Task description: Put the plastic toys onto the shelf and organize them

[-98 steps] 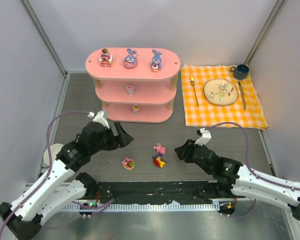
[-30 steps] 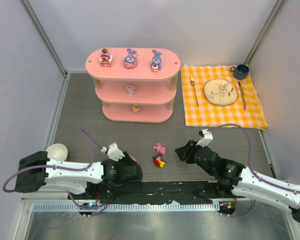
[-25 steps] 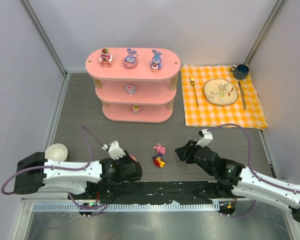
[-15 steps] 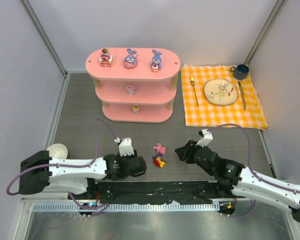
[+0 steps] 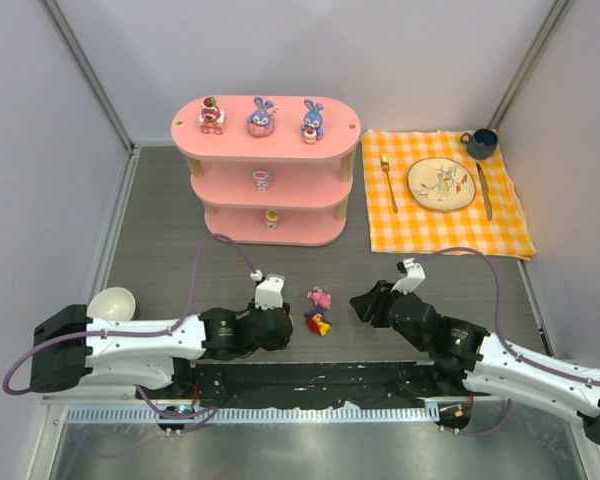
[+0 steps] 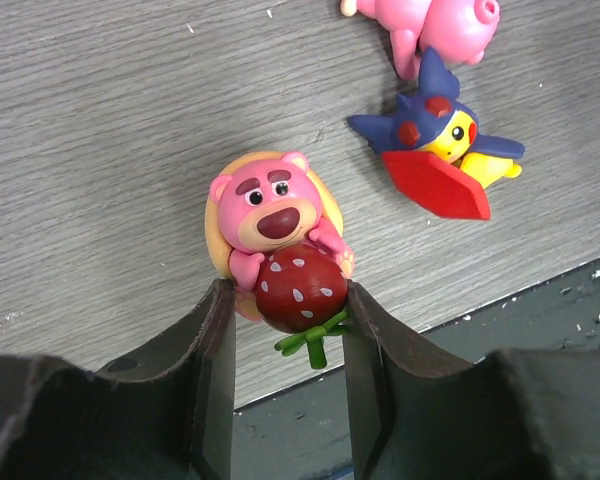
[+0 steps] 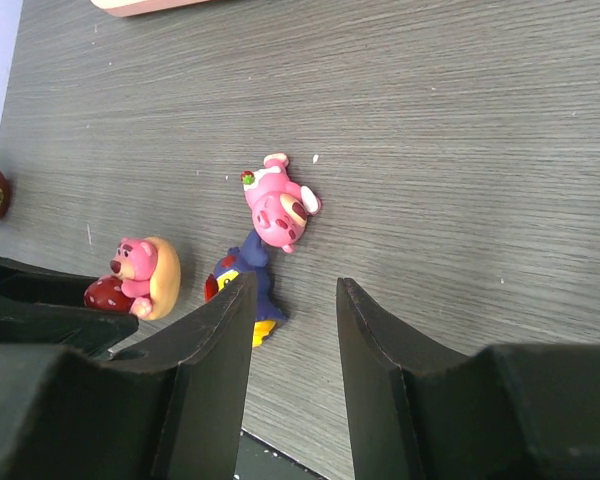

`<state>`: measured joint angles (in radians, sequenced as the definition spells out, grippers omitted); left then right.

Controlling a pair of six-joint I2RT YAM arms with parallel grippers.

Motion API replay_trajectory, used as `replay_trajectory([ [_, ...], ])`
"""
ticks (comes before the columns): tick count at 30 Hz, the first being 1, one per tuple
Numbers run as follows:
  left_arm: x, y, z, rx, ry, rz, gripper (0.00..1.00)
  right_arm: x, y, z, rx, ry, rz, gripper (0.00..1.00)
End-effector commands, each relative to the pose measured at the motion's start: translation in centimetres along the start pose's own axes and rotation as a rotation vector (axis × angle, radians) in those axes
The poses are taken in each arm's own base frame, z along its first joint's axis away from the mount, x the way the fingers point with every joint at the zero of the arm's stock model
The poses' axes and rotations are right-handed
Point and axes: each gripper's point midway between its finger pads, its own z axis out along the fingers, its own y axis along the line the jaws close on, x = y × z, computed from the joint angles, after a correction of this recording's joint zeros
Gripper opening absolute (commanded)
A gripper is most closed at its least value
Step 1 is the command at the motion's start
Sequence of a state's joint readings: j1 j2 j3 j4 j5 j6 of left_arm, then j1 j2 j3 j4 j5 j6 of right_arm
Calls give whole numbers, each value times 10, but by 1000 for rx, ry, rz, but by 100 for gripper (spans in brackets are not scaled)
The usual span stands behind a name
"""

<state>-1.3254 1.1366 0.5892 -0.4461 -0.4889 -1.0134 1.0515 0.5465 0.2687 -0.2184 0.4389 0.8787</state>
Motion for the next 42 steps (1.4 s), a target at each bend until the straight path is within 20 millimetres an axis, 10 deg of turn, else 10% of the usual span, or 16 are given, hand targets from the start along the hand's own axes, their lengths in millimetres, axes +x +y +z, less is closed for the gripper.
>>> replay_trajectory([
  [1, -5, -8, -2, 93, -47, -10, 13, -4, 4, 2, 0, -14, 15, 44],
  [9, 0, 6, -2, 37, -36, -50, 99, -2, 11, 7, -16, 0, 10, 44],
  [18, -27, 6, -15, -56, -89, -171, 94, 0, 10, 8, -16, 5, 12, 44],
  [27, -16, -12, -21, -140, -10, -148, 67, 1, 9, 7, -19, 6, 20, 44],
  [42, -6, 9, -21, -284, -58, -192, 59, 2, 8, 6, -19, 8, 20, 44],
])
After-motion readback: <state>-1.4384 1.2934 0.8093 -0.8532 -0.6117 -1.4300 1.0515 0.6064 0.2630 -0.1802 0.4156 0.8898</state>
